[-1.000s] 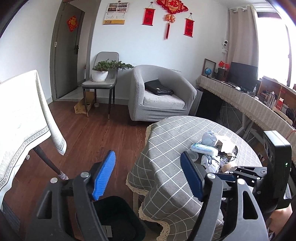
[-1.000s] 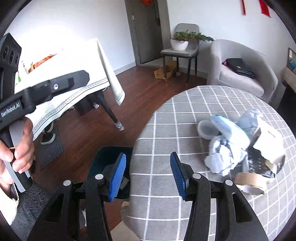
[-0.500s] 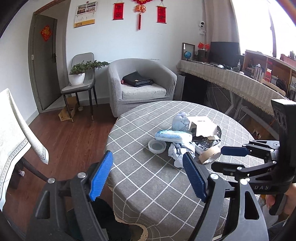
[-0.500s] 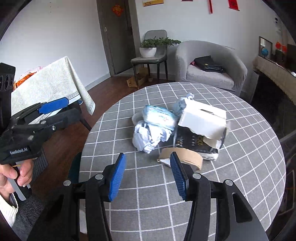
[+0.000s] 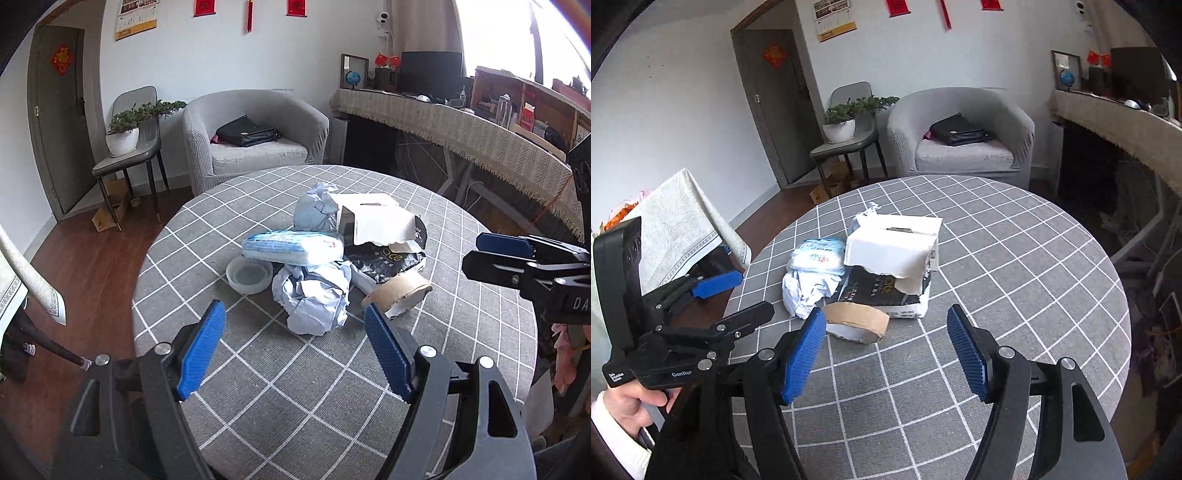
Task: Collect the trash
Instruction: 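Grasp the crumpled light blue paper with the left gripper, then grasp the white tissue box with the right gripper while the left gripper holds the paper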
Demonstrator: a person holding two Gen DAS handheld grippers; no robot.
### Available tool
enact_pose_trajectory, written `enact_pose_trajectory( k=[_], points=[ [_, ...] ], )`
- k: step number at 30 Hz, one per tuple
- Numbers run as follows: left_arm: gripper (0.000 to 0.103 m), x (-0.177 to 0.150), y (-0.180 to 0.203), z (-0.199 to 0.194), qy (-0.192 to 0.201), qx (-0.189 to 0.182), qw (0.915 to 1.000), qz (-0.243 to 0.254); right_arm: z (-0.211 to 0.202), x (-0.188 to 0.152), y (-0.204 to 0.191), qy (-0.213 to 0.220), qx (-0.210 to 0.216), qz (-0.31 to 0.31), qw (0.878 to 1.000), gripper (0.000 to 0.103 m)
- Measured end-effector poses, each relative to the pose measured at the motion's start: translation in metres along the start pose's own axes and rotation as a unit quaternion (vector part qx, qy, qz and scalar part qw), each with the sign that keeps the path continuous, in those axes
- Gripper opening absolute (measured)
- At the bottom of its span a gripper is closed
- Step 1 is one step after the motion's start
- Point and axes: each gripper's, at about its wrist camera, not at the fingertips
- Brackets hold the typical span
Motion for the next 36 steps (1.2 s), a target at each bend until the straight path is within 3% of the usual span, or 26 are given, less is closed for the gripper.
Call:
enact_pose_trajectory(
  k=[6,13,15,21,36],
  points=[
    [0.075,0.005,-0.001,0.022,-0.017,-0.003,0.9998,-0.012,0.009,0.007,0.01,-0.005,0.0,0.0,1.0,0.072],
    [0.057,0.013,0.001,0.037,-0.031,-0.02,0.9988,-0.034,0.015,0.015,0.019,-0.006,0.007,-0.002,1.0,0.078],
    [0.055,0.014,0.002,0.038,-0.03,-0.02,0.9988,-0.032,0.015,0.018,0.019,-0.003,0.009,-0.002,1.0,0.084],
    [0.053,0.015,0.003,0.036,-0.029,-0.029,0.9989,-0.023,0.021,0.033,0.011,-0.001,0.018,-0.014,1.0,0.089],
    [0.053,-0.002,-0.002,0.018,-0.036,-0.065,0.9972,-0.012,0.059,0.062,0.005,-0.028,0.035,-0.025,0.999,0.093]
  ],
)
Point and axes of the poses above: each gripper's, at about its wrist camera, not at the fingertips, and z roughly the way its jaws point, y to its right, x to its top, and after that the axes turned 3 degrees about -y, right-handed
